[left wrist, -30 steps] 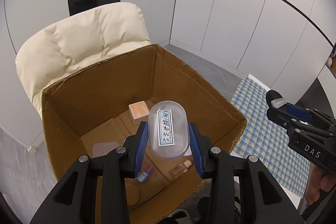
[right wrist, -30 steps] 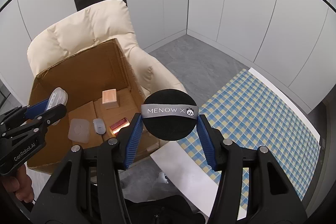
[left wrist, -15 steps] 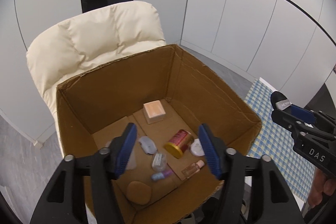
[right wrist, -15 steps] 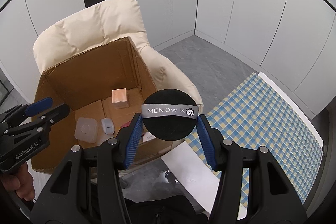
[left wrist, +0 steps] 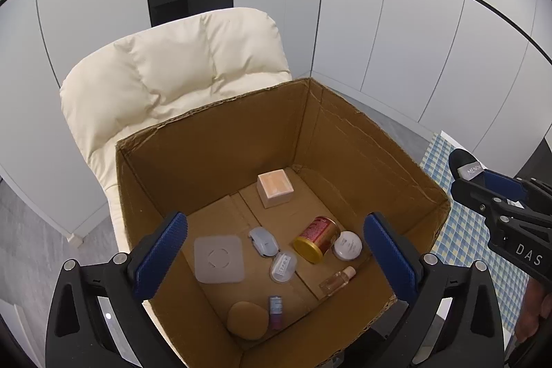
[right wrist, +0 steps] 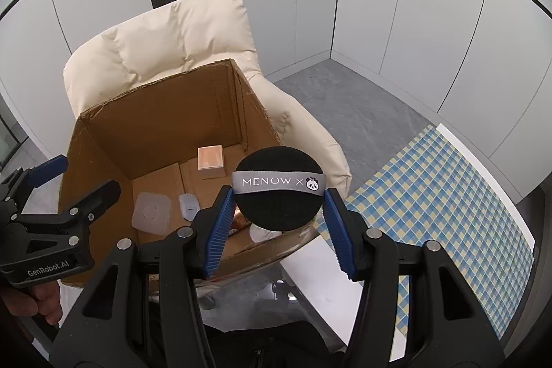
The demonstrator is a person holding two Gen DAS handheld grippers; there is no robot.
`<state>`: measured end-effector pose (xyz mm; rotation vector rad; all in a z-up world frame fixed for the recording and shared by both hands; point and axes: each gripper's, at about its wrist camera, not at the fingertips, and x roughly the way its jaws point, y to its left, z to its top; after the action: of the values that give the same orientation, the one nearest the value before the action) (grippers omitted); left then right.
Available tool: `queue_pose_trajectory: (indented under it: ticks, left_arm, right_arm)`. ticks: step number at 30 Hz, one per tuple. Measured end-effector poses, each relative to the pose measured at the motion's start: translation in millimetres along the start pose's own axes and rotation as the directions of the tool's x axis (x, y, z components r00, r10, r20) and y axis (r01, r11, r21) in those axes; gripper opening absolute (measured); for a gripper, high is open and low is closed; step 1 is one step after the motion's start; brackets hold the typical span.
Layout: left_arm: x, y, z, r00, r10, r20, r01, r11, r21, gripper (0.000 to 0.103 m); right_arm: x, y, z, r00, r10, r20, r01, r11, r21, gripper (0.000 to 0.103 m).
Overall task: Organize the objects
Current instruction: 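Open the left tool to drop the clear container into the box, then lower the black compact into the box and open the right tool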
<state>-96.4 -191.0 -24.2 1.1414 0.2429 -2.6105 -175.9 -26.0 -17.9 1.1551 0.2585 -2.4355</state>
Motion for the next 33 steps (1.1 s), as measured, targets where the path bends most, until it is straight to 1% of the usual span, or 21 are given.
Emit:
queue_pose_trajectory:
  ticks: [1,8,33]
  left_arm:
    - [-1,2,0,1.0,0.012,0.007,-0.012,1.0,-0.006,0.102]
    - [-5,14,0,0.999,0.036,0.023,-0.035,0.999,-0.02,0.102]
    - [-13,60,-11,0.995,0.095,0.012,-0.094,0.994,-0.065,0.102]
  right_arm:
    - [1,2,0,1.0,0.002,-0.001,-0.002,1.0,-0.003,0.055]
    - [3,14,2,1.0,0.019,-0.003,-0.019,1.0,-0.023,0.055]
    - [15,71,12,0.996,0.094,-0.013,-0.095,0.991,-0.099,0.055]
